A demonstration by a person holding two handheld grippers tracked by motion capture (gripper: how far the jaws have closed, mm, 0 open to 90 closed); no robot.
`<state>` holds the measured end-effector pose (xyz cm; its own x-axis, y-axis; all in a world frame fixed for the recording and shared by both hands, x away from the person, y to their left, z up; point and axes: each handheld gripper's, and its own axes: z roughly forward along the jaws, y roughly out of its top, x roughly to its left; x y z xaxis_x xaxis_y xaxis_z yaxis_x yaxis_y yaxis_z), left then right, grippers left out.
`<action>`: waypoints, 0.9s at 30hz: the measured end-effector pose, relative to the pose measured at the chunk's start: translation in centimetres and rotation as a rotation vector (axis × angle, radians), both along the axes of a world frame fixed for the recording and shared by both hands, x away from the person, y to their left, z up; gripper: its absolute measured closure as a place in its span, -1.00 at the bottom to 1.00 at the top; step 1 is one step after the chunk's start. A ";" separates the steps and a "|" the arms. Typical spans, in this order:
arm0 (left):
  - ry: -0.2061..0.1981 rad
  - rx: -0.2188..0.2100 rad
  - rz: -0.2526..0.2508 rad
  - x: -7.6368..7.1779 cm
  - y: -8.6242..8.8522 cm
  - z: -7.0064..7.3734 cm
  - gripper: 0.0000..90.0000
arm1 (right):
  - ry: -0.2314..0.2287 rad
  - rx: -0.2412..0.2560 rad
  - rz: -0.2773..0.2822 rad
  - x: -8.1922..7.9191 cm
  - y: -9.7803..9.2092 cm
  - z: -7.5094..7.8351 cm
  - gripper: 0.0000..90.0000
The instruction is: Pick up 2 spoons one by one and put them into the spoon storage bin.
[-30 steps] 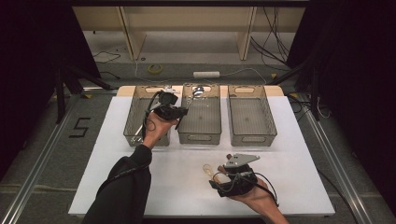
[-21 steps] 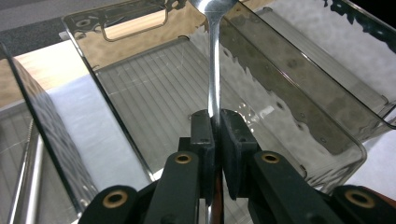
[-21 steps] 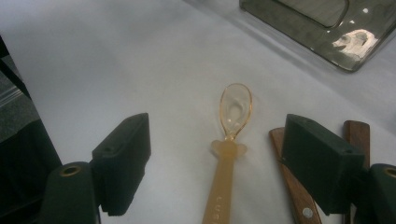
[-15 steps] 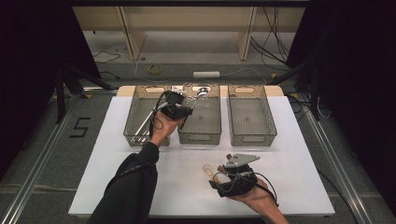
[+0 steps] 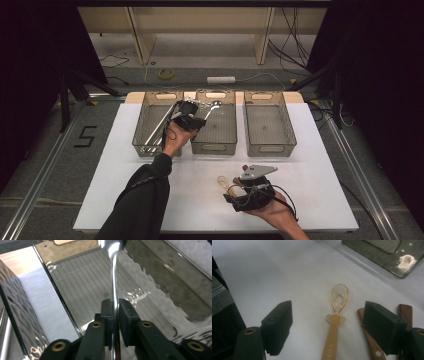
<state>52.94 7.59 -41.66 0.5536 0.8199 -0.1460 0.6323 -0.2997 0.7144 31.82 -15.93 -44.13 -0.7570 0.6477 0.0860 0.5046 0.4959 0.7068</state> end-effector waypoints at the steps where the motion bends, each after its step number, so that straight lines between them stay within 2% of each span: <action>1: 0.006 -0.001 -0.004 0.1 0.0 0.0 0.60 | -0.001 0.000 0.000 0.0 0.0 0.0 -0.44; 3: 0.016 -0.012 -0.017 0.0 0.2 0.2 0.49 | 0.002 -0.001 0.000 0.0 0.0 0.0 -0.44; 5: 0.018 -0.007 -0.026 -0.3 0.2 0.5 0.37 | 0.000 0.000 -0.001 0.0 0.0 0.0 -0.44; 7: 0.027 0.005 -0.037 -0.5 0.3 0.8 0.17 | 0.000 -0.002 -0.003 0.0 0.0 0.0 -0.44; 14: 0.034 -0.045 -0.057 -1.8 1.5 1.7 -0.28 | 0.002 -0.010 -0.008 0.1 0.0 -0.1 -0.44; 20: 0.028 -0.089 -0.077 -3.5 2.7 2.4 -0.45 | 0.009 -0.015 -0.009 0.1 0.0 -0.2 -0.44; 27: -0.014 -0.103 -0.101 -6.3 4.1 3.0 -0.53 | 0.021 -0.023 -0.013 0.1 0.1 -0.3 -0.44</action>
<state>46.62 11.74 -38.68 0.6349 0.7412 -0.2182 0.5922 -0.2854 0.7536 31.96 -15.83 -44.44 -0.7465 0.6597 0.0864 0.5257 0.5052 0.6844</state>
